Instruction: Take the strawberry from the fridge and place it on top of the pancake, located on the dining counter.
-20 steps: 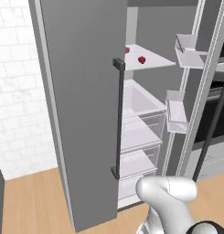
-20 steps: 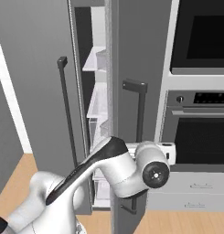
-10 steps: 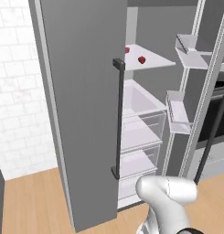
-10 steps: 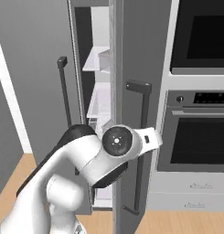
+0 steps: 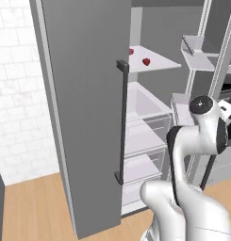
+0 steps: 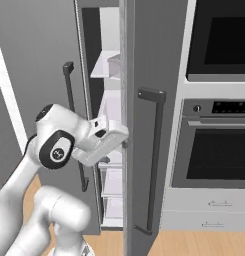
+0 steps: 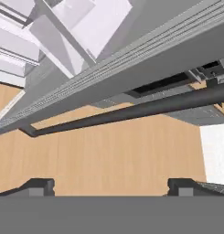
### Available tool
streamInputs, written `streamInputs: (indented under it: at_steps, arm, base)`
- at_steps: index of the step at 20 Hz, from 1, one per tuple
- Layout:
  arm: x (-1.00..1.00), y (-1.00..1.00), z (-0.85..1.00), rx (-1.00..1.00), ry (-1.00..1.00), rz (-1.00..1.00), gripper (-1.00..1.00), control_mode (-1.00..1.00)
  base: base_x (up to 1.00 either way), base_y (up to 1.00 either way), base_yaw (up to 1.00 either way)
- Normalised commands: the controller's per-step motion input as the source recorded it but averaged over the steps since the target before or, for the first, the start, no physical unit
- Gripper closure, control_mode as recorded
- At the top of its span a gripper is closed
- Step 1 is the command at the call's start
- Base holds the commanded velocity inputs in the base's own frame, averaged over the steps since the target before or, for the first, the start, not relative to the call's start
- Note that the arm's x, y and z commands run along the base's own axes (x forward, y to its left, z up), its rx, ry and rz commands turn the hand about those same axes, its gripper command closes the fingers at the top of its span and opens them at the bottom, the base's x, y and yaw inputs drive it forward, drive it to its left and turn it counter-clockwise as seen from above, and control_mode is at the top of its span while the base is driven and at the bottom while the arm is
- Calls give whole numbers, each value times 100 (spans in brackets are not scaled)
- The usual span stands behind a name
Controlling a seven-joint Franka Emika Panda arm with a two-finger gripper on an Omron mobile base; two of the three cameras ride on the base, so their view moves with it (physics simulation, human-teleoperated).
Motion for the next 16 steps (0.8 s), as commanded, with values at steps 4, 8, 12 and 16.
streamInputs:
  at_steps: [4,8,12,16]
  arm:
    - [45,73,2,-46,52,-21,-100,-100]
    - [64,12,8,-22,41,-3,-100,-100]
    - [86,0,0,-21,24,0,-100,-100]
    - [48,-19,0,-18,17,0,-100,-100]
  base:
    - [0,0,0]
    - [0,0,0]
    - [0,0,0]
    - [0,0,0]
